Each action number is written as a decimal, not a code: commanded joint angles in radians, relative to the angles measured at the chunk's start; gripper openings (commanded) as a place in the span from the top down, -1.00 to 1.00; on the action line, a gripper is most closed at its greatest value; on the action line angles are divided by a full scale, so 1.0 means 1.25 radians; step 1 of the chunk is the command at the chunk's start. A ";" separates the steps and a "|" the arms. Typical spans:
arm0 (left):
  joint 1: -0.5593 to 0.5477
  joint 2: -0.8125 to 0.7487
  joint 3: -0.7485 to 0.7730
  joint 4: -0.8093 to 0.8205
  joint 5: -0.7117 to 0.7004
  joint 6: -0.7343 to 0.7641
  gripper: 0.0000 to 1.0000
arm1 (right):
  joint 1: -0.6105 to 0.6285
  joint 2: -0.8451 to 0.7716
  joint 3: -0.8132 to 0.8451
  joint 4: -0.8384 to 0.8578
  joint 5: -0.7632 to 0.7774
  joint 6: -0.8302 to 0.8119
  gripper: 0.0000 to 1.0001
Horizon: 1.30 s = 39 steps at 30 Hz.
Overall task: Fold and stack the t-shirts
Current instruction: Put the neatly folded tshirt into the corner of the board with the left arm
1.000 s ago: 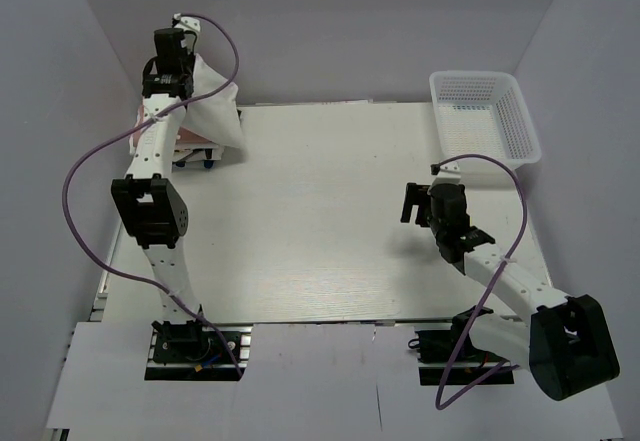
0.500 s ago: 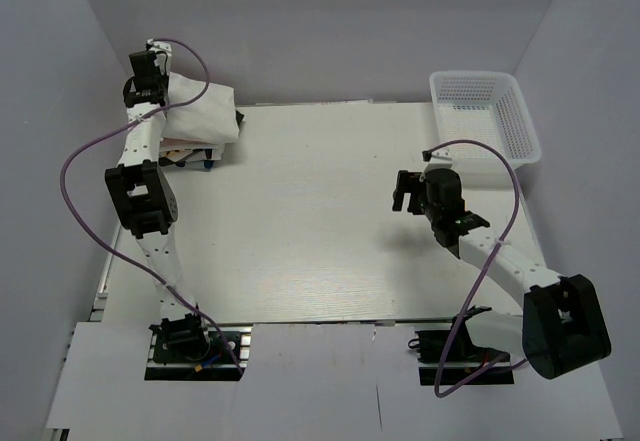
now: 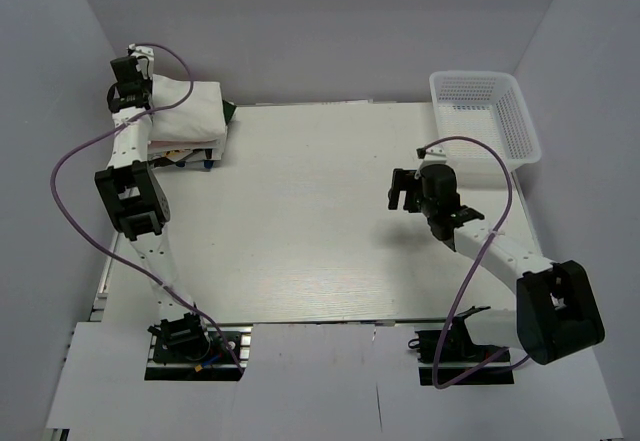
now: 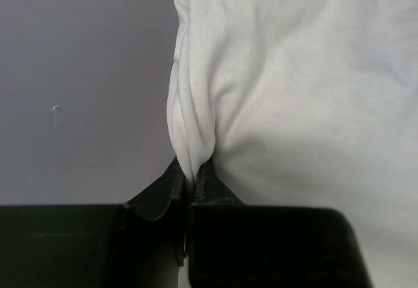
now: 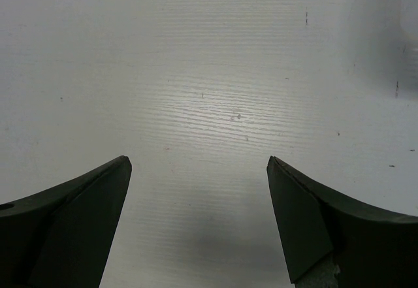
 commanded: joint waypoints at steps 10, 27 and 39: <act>0.017 -0.006 0.016 0.069 -0.069 -0.001 -0.86 | -0.002 0.030 0.053 0.015 -0.020 -0.006 -0.81; -0.035 -0.345 -0.184 -0.056 0.332 -0.455 -1.00 | -0.003 -0.181 -0.039 0.024 -0.060 0.043 -0.81; -0.125 -0.994 -1.058 0.287 0.465 -0.717 -1.00 | -0.003 -0.394 -0.234 0.098 -0.077 0.109 -0.81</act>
